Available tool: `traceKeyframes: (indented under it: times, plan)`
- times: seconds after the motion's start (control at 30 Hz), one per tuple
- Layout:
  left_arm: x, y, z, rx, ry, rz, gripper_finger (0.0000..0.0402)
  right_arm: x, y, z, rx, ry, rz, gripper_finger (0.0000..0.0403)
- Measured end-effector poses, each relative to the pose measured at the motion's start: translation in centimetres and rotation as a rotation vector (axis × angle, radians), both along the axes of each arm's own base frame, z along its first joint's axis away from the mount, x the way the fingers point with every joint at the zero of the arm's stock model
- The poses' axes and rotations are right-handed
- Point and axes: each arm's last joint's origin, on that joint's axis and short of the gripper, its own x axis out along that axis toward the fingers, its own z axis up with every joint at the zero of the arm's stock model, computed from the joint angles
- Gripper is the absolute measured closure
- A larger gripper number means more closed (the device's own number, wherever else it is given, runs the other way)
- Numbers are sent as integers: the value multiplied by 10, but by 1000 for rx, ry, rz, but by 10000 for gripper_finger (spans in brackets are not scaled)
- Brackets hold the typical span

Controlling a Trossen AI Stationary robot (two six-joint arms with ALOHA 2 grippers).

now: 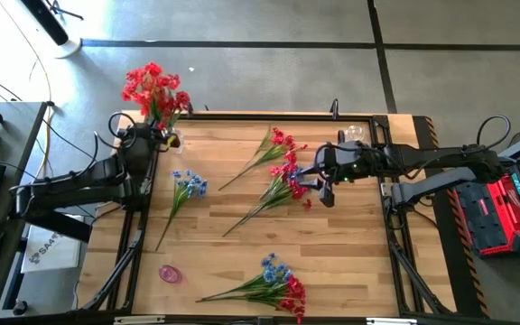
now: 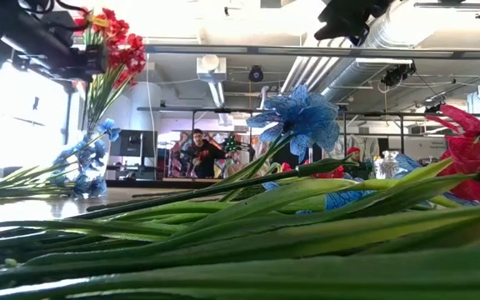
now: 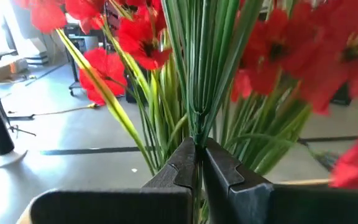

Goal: Sort flowers into vase by color
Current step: Put the bottom right red flower into the left transparent vase

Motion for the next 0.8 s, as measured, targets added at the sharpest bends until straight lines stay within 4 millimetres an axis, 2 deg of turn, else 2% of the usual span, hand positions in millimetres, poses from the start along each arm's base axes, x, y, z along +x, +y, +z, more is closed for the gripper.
traceKeyframes:
  times: [0.13,0.3,0.6,0.8]
  plan:
    - [-2,7,4,21,43,22,401,-1,1,-2,11,27,2,237]
    - [-6,15,4,10,18,-3,401,-2,1,-2,16,31,-8,237]
    - [-4,27,-2,-40,5,0,400,-2,0,-2,-5,31,-7,237]
    - [-2,28,-6,-67,-21,2,373,-2,0,-3,3,31,-13,237]
